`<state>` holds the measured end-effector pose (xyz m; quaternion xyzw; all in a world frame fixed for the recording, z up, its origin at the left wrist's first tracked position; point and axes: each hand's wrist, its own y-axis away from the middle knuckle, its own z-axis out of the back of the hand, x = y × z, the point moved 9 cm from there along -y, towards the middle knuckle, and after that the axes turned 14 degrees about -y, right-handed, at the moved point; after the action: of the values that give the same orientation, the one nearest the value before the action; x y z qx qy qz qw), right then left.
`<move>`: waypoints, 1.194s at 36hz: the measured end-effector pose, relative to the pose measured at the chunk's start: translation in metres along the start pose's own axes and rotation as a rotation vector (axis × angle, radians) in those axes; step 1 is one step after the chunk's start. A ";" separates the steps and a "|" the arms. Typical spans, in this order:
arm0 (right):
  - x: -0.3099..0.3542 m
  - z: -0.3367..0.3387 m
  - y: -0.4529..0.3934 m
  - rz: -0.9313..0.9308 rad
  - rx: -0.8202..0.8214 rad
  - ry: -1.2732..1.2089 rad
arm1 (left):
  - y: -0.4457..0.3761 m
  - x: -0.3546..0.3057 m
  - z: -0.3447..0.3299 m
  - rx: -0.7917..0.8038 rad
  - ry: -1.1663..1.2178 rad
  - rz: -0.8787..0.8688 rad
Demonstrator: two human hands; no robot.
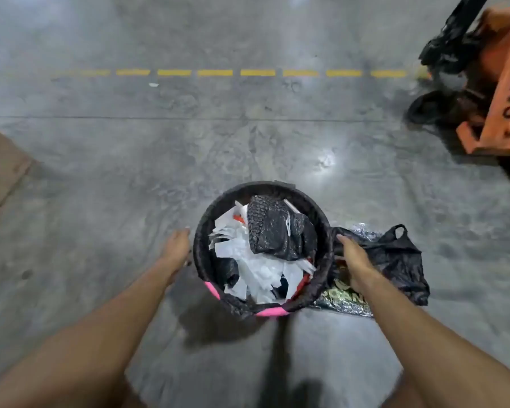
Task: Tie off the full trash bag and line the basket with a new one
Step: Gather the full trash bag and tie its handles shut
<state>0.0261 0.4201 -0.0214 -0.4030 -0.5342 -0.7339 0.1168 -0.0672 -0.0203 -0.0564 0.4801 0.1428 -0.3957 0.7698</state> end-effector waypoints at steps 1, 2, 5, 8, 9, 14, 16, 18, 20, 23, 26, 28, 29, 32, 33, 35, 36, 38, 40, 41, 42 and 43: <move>-0.007 -0.010 -0.009 -0.056 0.048 -0.084 | -0.010 0.004 -0.013 0.083 0.071 0.038; -0.013 -0.015 -0.018 -0.112 0.084 -0.119 | -0.016 0.007 -0.025 0.156 0.127 0.075; -0.022 -0.026 -0.052 -0.175 0.177 -0.084 | -0.025 -0.013 -0.055 0.407 0.266 -0.002; -0.025 -0.025 -0.072 -0.155 0.189 -0.008 | -0.028 -0.025 -0.068 0.537 0.286 -0.088; -0.023 -0.024 -0.070 -0.149 0.186 0.004 | -0.030 -0.025 -0.066 0.543 0.257 -0.093; -0.026 -0.013 -0.063 -0.143 0.208 0.009 | -0.037 -0.021 -0.052 0.484 0.245 -0.074; -0.024 -0.010 -0.059 -0.140 0.229 -0.008 | -0.035 -0.024 -0.045 0.493 0.331 -0.062; -0.022 -0.008 -0.053 -0.139 0.257 0.027 | -0.030 -0.029 -0.038 0.476 0.286 -0.058; -0.019 -0.004 -0.053 -0.117 0.275 0.062 | -0.029 -0.034 -0.031 0.432 0.208 -0.075; -0.001 0.006 -0.047 -0.030 0.232 0.145 | -0.037 -0.050 -0.014 0.301 0.252 -0.144; 0.024 0.015 -0.040 0.081 0.158 0.084 | -0.040 -0.066 0.005 0.165 0.347 -0.186; 0.037 0.017 -0.040 0.123 0.146 0.002 | -0.036 -0.078 0.012 0.117 0.395 -0.204; 0.042 0.016 -0.040 0.136 0.149 -0.038 | -0.033 -0.086 0.012 0.119 0.422 -0.210; 0.053 0.012 -0.046 0.113 0.138 -0.177 | -0.028 -0.112 0.008 0.146 0.491 -0.200; 0.058 0.009 -0.045 0.100 0.125 -0.213 | -0.027 -0.122 0.005 0.164 0.496 -0.194; 0.065 0.002 -0.046 0.071 0.109 -0.202 | -0.026 -0.139 -0.002 0.198 0.437 -0.185; 0.067 -0.004 -0.046 0.054 0.125 -0.166 | -0.026 -0.145 -0.004 0.193 0.338 -0.188; 0.068 -0.018 -0.044 0.021 0.188 -0.053 | -0.027 -0.152 -0.005 0.127 -0.041 -0.218; 0.074 -0.029 -0.036 0.048 0.202 0.035 | -0.027 -0.155 -0.001 0.013 -0.483 -0.252; 0.082 -0.032 -0.033 0.110 0.174 0.061 | -0.027 -0.160 0.000 -0.037 -0.601 -0.280; 0.092 -0.034 -0.029 0.191 0.134 0.061 | -0.026 -0.166 0.000 -0.074 -0.619 -0.324; 0.103 -0.036 -0.026 0.273 0.102 0.051 | -0.023 -0.174 0.001 -0.098 -0.563 -0.373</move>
<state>-0.0727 0.4258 0.0305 -0.4466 -0.5079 -0.6931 0.2494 -0.1971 0.0552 0.0338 0.2799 0.0287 -0.6394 0.7156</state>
